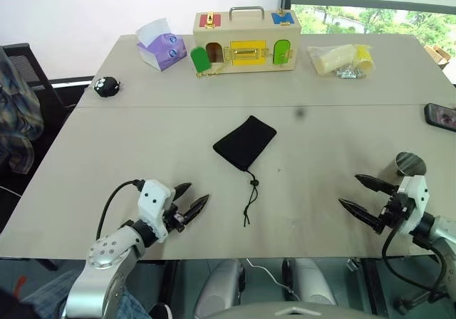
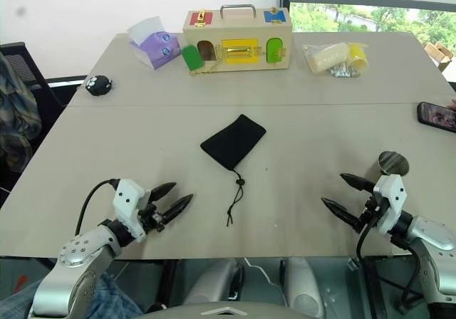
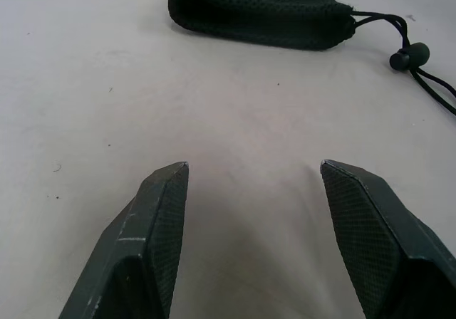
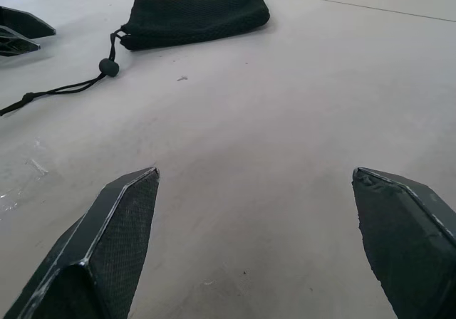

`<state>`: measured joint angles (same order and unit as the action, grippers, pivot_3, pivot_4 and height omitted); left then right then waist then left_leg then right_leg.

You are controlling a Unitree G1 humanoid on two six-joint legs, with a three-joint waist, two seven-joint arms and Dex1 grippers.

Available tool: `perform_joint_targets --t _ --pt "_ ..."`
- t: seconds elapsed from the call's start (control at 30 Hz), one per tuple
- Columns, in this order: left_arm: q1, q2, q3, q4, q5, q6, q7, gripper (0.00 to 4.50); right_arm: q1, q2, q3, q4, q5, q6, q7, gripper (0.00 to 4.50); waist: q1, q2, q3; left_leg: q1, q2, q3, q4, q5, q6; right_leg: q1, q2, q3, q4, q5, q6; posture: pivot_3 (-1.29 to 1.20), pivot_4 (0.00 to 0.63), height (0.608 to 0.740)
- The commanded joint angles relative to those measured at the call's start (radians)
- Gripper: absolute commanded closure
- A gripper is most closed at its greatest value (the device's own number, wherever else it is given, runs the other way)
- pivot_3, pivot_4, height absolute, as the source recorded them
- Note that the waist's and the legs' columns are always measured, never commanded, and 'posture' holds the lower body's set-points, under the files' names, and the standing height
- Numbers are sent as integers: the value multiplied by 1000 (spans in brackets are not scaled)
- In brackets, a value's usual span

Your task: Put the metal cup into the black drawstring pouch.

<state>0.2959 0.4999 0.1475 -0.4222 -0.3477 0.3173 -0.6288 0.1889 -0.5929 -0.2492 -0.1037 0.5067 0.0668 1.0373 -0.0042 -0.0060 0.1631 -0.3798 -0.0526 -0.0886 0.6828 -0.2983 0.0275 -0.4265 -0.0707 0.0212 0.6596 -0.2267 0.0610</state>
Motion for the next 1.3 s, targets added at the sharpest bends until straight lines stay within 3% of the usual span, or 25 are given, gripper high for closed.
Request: perform_joint_targets --t 0.03,0.27,0.87,1.03,1.3 --pt "2 8 7 26 0 -72 -39 1466 13 -3 -29 -22 15 -39 17 106 0 0 0 0 0 0 0 0 0 0 0 0 0 0 0 0 150 710" --pt "-27 14 21 118 -2 -151 -87 1466 49 14 -14 -40 8 -82 18 106 3 0 0 0 0 0 0 0 0 0 0 0 0 0 0 0 150 710" --pt "-155 75 23 158 -36 -126 -166 1466 75 56 7 -70 3 -117 -1 106 3 0 0 0 0 0 0 0 0 0 0 -1 0 0 0 0 150 710" --pt "-304 96 -36 297 55 -245 -220 1466 99 49 56 -185 42 -86 32 106 7 1 0 0 0 -1 1 0 0 0 0 -2 1 0 0 0 150 710" --pt "-685 118 -147 702 138 -363 -372 1466 50 47 151 -359 39 2 -40 106 15 -1 0 1 -1 -2 2 2 -4 1 4 -3 1 0 0 0 150 710"
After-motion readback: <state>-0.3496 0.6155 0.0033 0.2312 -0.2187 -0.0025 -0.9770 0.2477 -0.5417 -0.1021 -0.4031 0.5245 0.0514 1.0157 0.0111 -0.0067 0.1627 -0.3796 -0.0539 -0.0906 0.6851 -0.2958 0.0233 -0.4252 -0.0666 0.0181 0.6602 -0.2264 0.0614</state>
